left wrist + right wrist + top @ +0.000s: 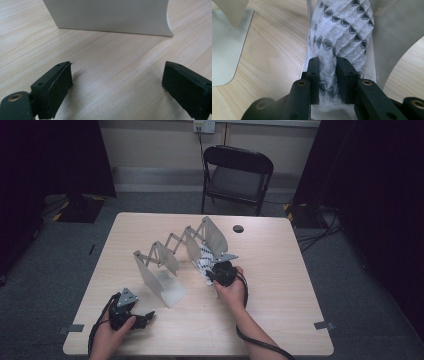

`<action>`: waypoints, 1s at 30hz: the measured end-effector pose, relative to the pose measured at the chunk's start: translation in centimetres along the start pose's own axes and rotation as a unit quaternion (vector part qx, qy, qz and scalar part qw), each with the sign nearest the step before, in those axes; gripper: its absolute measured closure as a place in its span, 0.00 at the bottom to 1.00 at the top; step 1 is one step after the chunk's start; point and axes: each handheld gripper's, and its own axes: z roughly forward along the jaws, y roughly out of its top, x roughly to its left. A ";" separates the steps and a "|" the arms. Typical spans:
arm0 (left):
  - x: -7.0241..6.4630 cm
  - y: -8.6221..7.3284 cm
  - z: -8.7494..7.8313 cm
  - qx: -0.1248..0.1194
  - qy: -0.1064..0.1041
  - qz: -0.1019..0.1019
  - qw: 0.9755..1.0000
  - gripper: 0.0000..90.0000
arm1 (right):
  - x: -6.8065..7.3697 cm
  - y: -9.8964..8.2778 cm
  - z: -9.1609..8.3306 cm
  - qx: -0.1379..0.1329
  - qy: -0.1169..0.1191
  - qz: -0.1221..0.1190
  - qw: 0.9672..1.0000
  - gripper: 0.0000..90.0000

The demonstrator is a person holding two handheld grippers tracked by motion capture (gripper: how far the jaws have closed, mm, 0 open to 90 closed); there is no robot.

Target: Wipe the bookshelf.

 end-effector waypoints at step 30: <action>0.0 0.0 0.0 0.001 0.000 -0.001 1.000 0.10 | -0.3 1.2 -0.1 0.001 0.002 -0.011 1.000 0.83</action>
